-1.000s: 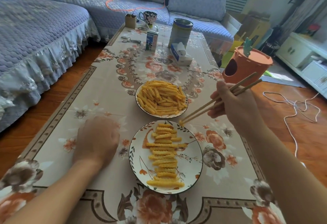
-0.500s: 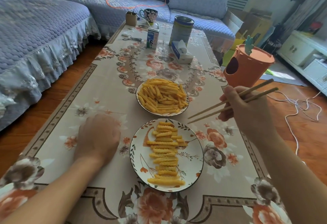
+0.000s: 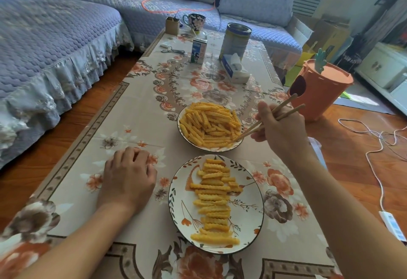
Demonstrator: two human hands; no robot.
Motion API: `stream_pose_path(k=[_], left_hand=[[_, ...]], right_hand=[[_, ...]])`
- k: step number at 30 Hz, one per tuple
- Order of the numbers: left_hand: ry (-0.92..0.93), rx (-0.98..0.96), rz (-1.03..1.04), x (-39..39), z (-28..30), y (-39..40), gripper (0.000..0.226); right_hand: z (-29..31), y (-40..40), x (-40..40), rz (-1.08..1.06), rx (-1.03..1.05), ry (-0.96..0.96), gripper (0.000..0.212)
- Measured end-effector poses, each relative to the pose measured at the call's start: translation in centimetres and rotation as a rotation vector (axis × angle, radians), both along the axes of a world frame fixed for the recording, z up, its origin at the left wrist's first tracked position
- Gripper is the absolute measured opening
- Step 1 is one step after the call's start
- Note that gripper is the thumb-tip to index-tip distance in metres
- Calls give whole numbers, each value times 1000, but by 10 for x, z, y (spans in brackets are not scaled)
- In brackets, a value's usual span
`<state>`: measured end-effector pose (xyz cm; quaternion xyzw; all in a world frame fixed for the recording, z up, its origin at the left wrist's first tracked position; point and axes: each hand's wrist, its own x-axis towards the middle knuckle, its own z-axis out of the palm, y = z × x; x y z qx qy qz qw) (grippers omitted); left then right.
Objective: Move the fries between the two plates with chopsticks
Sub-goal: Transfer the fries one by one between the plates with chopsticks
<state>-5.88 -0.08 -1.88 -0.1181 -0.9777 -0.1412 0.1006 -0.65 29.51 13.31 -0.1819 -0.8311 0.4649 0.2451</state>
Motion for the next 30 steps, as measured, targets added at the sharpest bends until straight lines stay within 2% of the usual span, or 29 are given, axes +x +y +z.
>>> stream_pose_path(k=[9,15,19,23,27,30], left_hand=[[-10,13,1,0,1,0,37],[-14,24,1,1,3,-1,39],[-23,25,5,2,5,0,42],[-31,23,11,3,6,1,45],[-32,11,7,3,6,1,45],[-31,14,4,3,6,1,44]], right_hand=[[-3,-6,3,-23,85,-10,30],[23,0,26,-12,-34,35,37],[38,-1,53,33,-49,-8,42],[34,-2,80,123,-70,-140,42],[20,-7,96,195,30,-214,36],[18,-5,99,216,58,-191,31]])
